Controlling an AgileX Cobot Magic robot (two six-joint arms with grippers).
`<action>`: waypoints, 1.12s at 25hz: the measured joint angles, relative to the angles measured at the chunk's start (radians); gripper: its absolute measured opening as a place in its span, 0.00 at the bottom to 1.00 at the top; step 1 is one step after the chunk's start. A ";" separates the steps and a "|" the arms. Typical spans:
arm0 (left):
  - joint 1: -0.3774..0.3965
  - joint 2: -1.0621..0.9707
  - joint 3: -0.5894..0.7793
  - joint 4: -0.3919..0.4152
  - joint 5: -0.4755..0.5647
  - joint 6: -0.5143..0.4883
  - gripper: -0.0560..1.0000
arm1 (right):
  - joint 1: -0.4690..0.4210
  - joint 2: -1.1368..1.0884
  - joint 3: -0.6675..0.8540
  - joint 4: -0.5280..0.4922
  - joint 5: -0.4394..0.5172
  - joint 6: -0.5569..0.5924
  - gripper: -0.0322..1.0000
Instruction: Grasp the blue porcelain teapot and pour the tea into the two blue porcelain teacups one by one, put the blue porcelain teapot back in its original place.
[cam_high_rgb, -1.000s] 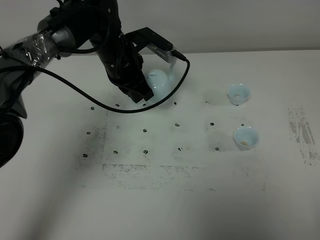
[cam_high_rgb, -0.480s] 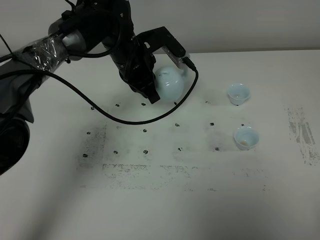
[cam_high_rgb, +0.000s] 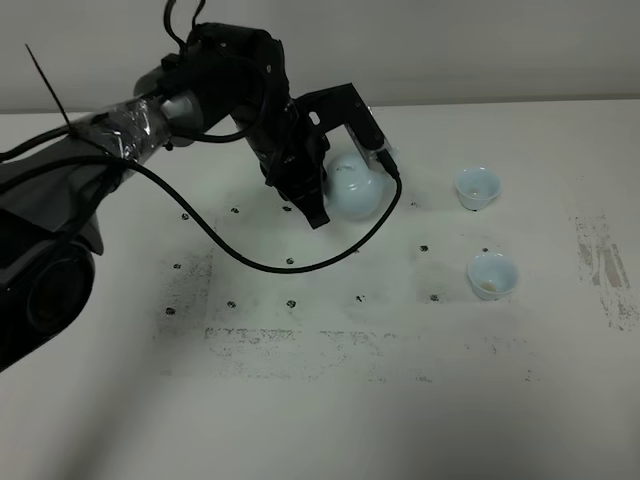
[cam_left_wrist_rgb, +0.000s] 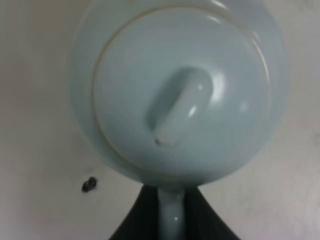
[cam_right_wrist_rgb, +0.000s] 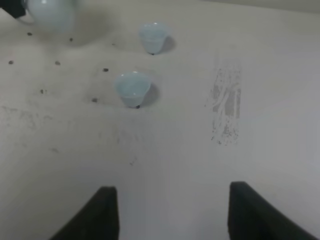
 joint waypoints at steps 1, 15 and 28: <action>-0.002 0.002 0.000 0.000 -0.016 0.000 0.11 | 0.000 0.000 0.000 0.000 0.000 0.000 0.48; -0.042 0.000 -0.032 0.001 -0.040 0.086 0.11 | 0.000 0.000 0.000 0.000 0.000 0.000 0.48; -0.043 0.001 -0.129 -0.074 -0.109 0.230 0.11 | 0.000 0.000 0.000 0.000 0.000 0.000 0.48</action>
